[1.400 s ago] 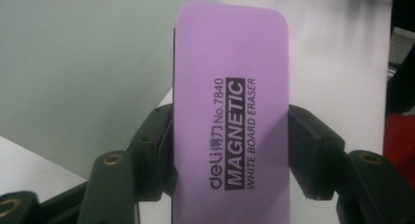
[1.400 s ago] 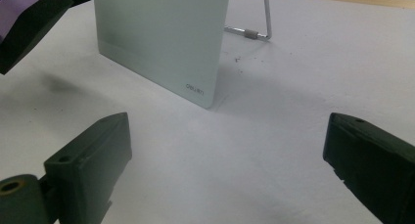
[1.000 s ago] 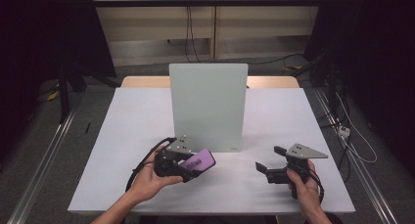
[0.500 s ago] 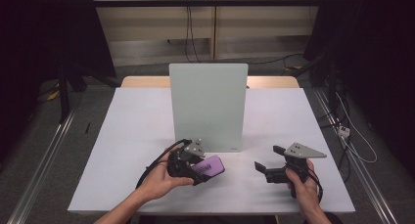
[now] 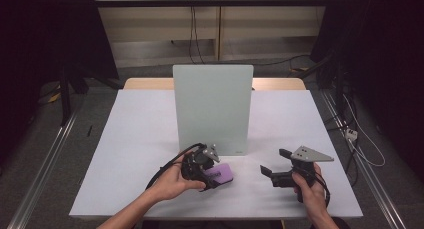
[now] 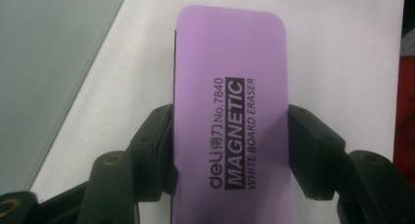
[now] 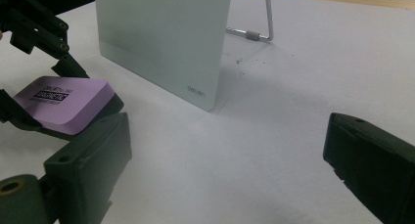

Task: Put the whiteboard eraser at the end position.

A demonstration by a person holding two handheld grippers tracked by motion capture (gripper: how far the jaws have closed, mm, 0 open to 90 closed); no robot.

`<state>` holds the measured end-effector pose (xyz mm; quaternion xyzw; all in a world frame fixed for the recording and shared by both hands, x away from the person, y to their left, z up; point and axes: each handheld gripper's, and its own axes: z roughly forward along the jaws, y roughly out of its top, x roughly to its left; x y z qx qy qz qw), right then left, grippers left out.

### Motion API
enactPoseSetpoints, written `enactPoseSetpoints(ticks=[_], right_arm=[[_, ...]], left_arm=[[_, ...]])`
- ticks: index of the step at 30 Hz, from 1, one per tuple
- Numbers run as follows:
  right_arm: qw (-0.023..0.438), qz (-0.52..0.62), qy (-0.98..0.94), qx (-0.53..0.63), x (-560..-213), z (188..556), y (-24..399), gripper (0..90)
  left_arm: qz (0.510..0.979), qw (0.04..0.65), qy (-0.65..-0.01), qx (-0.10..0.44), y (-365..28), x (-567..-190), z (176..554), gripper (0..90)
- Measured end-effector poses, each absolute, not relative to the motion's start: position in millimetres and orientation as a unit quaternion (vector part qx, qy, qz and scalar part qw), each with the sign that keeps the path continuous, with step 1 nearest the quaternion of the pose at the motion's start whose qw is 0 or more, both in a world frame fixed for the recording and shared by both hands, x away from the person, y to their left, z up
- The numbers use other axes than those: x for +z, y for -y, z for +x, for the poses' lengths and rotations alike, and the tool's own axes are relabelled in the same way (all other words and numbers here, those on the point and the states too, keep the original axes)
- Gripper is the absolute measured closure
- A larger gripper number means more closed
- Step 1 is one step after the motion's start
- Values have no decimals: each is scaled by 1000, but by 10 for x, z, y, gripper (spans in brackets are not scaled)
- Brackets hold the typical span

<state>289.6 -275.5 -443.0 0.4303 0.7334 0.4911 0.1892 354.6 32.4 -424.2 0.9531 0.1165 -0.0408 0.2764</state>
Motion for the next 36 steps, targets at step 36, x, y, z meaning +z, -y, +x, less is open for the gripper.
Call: enactPoseSetpoints(ticks=[36], right_arm=[[189, 429, -735, 490, -4430, 2893, 2745, 40]], left_arm=[[940, 310, -139, -21, -335, -4325, 3560, 146]])
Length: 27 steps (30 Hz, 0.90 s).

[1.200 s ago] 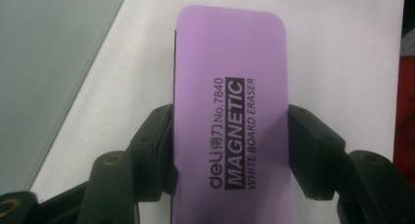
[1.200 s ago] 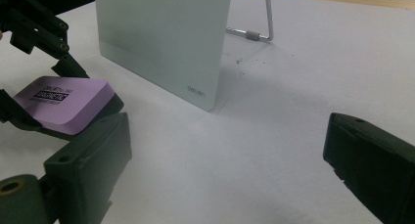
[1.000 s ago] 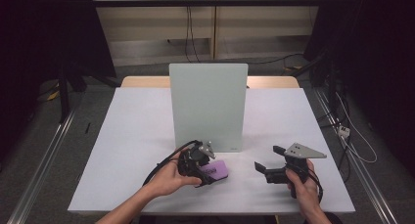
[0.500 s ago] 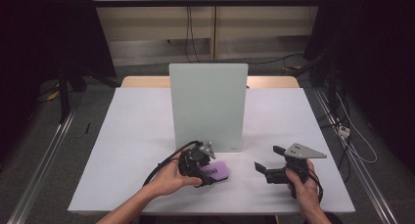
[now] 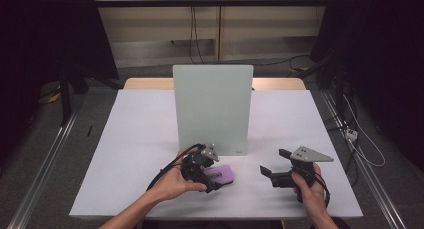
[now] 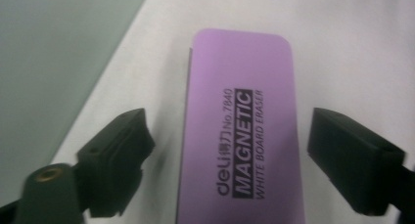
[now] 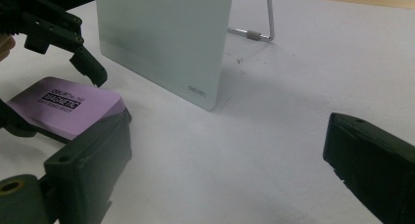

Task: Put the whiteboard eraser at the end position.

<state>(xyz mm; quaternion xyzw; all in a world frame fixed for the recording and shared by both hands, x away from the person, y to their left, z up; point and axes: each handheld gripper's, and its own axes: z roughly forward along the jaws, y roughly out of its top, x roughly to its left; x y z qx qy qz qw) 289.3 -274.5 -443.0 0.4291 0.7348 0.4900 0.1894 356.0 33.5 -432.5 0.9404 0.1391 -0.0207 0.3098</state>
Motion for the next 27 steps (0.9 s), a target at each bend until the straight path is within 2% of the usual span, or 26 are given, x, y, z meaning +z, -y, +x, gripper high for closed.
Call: enactPoseSetpoints(ticks=[2, 7, 16, 23, 27], right_arm=[[189, 429, -735, 490, -4430, 2894, 2745, 40], [189, 430, -735, 489, -4430, 2896, 2743, 40], [190, 431, -734, 490, -4432, 2890, 2752, 40], [192, 433, -733, 488, -4432, 2873, 2757, 41], [195, 435, -733, 486, -4435, 2851, 2772, 41]], left_arm=[[940, 311, -141, -14, -341, -4301, 3556, 90], [930, 334, -150, -17, -382, -4257, 3562, 64], [884, 424, -196, 13, -686, -4078, 3571, 59], [856, 452, -238, 84, -1069, -4077, 3503, 64], [840, 459, -269, 106, -1335, -4089, 3475, 63]])
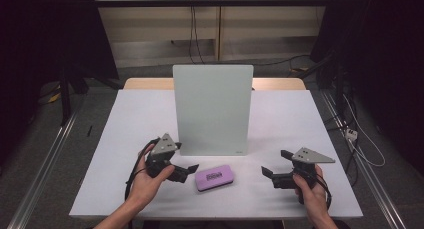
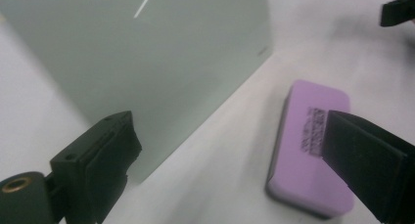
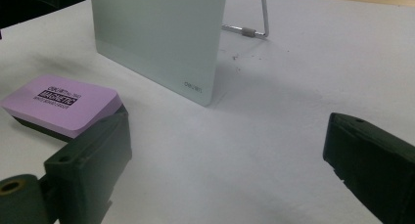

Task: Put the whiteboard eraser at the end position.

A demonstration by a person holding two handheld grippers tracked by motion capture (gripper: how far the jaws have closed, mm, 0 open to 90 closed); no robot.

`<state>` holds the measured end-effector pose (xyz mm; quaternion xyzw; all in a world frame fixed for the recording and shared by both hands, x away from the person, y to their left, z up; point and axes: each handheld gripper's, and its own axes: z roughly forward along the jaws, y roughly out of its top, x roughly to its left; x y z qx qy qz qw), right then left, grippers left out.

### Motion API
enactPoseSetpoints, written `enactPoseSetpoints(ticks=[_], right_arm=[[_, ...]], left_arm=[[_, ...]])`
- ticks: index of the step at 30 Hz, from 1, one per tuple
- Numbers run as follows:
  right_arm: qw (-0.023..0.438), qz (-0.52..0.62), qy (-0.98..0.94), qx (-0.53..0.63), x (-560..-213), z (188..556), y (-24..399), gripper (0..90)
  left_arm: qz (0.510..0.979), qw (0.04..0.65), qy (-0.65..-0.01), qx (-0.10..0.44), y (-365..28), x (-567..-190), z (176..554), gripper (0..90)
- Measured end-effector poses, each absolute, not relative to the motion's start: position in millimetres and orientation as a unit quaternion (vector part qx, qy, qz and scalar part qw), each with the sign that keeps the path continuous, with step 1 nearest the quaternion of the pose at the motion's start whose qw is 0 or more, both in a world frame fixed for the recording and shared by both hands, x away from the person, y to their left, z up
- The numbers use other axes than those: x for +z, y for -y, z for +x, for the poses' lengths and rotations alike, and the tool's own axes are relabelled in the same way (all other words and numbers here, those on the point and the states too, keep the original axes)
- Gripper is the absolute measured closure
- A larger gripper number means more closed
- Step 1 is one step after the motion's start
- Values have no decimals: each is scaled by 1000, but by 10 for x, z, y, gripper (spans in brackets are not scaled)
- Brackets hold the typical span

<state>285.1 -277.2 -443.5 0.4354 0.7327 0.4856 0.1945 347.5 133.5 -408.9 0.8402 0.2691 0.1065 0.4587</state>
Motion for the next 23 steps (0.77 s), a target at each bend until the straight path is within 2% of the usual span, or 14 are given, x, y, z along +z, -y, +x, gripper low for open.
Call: enactPoseSetpoints(ticks=[12, 16, 23], right_arm=[[199, 444, -731, 479, -4443, 2782, 2792, 40], [199, 446, -730, 478, -4444, 2783, 2792, 40], [199, 446, -732, 476, -4445, 2797, 2796, 42]], left_arm=[[798, 483, -326, 154, -1943, -4132, 3285, 61], [779, 496, -354, 145, -2050, -4239, 3253, 61], [776, 496, -354, 162, -2091, -4280, 3222, 61]])
